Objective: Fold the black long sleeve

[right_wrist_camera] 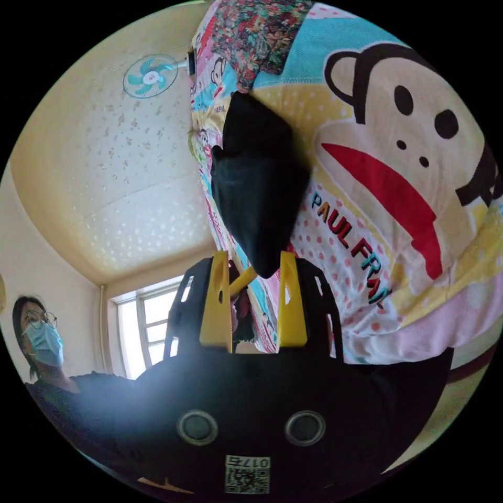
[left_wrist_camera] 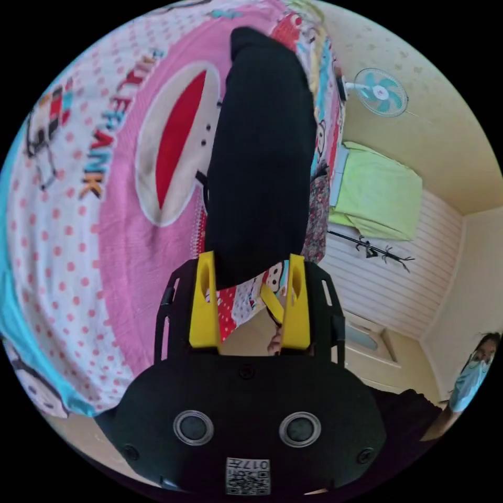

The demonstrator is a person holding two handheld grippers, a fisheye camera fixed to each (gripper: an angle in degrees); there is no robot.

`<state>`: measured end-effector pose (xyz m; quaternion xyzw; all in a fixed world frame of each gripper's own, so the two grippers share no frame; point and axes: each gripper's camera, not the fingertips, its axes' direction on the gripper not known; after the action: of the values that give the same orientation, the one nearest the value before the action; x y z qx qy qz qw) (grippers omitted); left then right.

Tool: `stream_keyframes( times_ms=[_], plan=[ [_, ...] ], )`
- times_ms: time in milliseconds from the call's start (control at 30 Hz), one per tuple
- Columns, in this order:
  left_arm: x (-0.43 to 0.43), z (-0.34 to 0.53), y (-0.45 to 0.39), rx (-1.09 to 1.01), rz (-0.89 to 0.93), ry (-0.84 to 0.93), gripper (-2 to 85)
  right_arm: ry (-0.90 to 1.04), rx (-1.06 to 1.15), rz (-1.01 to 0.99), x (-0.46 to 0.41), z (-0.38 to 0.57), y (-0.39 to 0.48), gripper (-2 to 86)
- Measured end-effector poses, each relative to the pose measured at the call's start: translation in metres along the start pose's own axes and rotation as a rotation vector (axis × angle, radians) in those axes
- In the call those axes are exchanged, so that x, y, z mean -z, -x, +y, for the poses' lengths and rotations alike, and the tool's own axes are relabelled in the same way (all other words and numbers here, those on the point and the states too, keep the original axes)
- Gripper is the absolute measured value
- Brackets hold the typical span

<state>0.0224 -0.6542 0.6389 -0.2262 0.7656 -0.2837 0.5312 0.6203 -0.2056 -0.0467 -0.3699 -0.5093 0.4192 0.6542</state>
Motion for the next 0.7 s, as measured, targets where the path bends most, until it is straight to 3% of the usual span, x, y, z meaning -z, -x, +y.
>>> stream_keyframes(
  times_ms=[133, 233, 400, 600, 700],
  plan=[
    [-0.015, 0.008, 0.024, 0.021, 0.09, -0.001, 7.2, 0.013, -0.059, -0.038, -0.014, -0.014, -0.033, 15.2],
    [0.003, 0.036, 0.009, -0.1, 0.202, -0.036, 5.4, -0.044, -0.055, -0.276, -0.027, -0.025, -0.05, 15.3],
    [0.017, 0.08, -0.045, -0.308, 0.172, -0.066, 5.3, -0.044, 0.088, -0.759, -0.06, -0.068, -0.036, 15.7],
    [0.027, 0.131, -0.112, -0.709, 0.225, -0.087, 10.6, 0.0, 0.57, -0.655, 0.016, -0.068, 0.081, 15.4],
    [0.03, 0.173, -0.093, -0.817, 0.096, -0.169, 11.4, -0.104, 0.663, -0.566, 0.091, -0.055, 0.084, 15.1]
  ],
)
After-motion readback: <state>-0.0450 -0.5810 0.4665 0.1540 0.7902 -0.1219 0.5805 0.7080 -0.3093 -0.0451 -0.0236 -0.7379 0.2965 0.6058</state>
